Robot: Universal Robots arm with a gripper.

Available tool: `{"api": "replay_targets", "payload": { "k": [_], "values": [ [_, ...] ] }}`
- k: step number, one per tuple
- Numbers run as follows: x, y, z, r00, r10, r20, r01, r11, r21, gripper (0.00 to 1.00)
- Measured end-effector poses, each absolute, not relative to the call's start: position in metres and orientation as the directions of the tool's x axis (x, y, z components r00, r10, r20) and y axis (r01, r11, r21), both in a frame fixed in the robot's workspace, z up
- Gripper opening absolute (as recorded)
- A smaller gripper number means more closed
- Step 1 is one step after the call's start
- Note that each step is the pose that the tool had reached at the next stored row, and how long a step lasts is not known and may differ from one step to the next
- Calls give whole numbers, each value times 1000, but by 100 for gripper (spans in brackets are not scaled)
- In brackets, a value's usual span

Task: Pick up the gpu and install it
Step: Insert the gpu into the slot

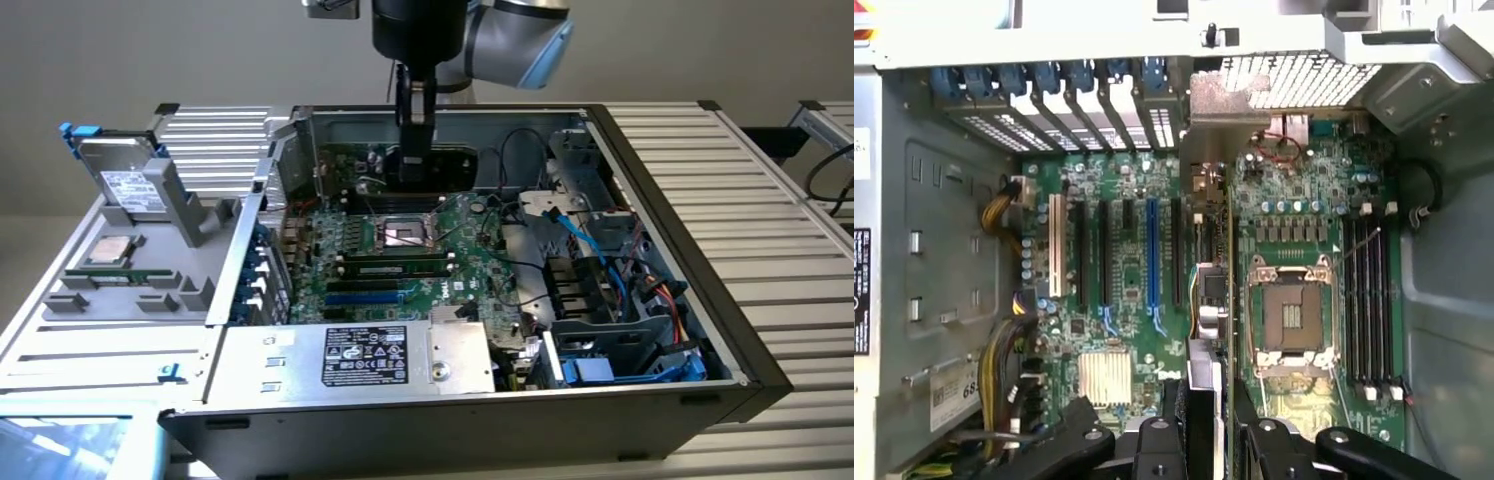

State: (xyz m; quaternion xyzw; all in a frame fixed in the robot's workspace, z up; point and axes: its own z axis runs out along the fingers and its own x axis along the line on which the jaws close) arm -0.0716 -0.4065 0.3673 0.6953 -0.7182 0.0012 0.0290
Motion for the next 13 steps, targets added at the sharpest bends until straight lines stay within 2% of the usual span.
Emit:
{"api": "replay_targets", "payload": {
  "k": [13],
  "values": [
    [-88, -406, 348, -31, -999, 43, -999, 33, 38, 28]
  ]
}}
